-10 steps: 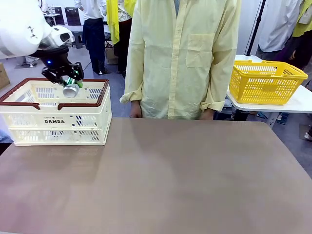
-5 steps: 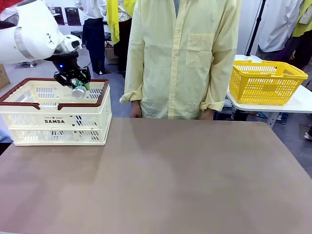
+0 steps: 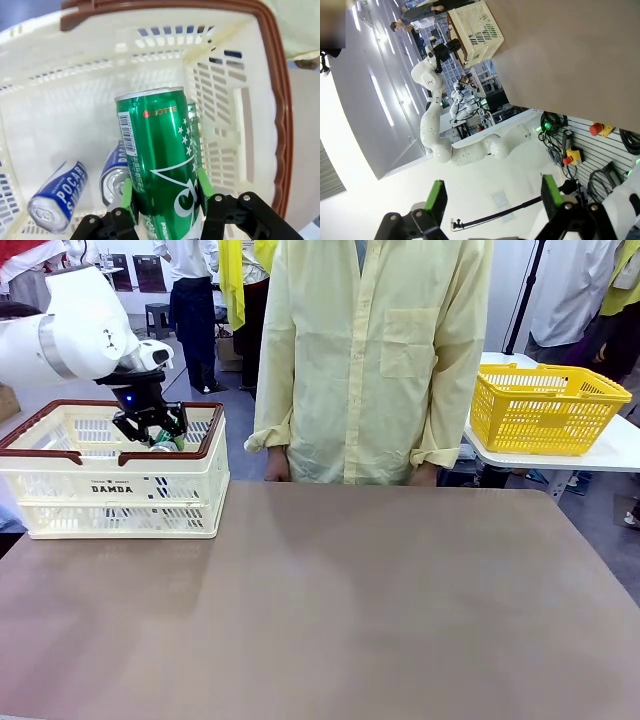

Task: Place the drinks into the Shopping basket.
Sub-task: Pick up one drink and place it into the Shopping basket.

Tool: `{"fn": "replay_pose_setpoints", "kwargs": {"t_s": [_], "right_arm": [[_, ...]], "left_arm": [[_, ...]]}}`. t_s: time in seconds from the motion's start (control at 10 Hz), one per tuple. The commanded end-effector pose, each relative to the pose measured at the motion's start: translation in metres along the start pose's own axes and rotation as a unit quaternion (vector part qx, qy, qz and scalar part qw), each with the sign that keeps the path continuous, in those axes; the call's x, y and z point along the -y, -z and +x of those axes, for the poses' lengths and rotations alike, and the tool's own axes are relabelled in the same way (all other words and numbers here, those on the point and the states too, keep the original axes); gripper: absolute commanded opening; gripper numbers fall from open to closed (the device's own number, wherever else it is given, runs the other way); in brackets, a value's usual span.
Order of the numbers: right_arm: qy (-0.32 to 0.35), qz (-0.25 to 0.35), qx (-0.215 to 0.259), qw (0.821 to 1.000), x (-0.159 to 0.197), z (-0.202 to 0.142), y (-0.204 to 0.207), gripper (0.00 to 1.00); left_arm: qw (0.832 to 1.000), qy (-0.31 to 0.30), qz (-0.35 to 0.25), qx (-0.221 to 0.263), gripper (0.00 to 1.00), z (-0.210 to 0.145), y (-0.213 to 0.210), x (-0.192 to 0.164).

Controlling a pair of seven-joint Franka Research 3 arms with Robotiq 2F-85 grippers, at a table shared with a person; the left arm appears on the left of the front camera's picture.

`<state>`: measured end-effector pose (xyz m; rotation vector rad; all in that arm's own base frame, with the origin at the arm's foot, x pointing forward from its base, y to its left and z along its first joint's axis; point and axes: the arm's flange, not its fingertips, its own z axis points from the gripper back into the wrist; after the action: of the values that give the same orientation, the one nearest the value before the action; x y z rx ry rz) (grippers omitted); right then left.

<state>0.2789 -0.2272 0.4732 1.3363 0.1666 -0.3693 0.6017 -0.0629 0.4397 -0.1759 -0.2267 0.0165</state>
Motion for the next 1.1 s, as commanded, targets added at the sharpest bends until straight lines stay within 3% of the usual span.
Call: {"fn": "replay_pose_setpoints", "kwargs": {"t_s": [0.0,0.3,0.4,0.5,0.6,0.7,1.0], "right_arm": [[-0.003,-0.001,0.004,1.0,-0.001,0.0,0.0007,1.0],[-0.003,-0.001,0.004,1.0,-0.001,0.0,0.0007,1.0],[-0.003,-0.001,0.004,1.0,-0.001,0.0,0.0007,1.0],[-0.003,-0.001,0.004,1.0,-0.001,0.0,0.0007,1.0],[-0.003,-0.001,0.004,1.0,-0.001,0.0,0.0007,1.0],[-0.003,-0.001,0.004,1.0,-0.001,0.0,0.0007,1.0],[-0.003,-0.001,0.004,1.0,-0.001,0.0,0.0007,1.0]], "left_arm": [[1.0,0.004,0.004,-0.015,0.0,-0.0045,0.0125,0.0],[1.0,-0.004,-0.001,-0.018,0.0,-0.0031,0.0192,-0.0012],[1.0,-0.006,-0.006,-0.022,0.07,-0.0027,0.0198,-0.0016],[1.0,-0.007,-0.005,-0.025,0.45,-0.0027,0.0202,-0.0015],[1.0,-0.007,-0.007,-0.024,0.94,-0.003,0.0199,-0.0013],[1.0,-0.006,-0.007,-0.021,1.0,-0.0032,0.0181,-0.0017],[1.0,-0.01,-0.01,-0.016,1.0,-0.0042,0.0155,-0.0033]]}}
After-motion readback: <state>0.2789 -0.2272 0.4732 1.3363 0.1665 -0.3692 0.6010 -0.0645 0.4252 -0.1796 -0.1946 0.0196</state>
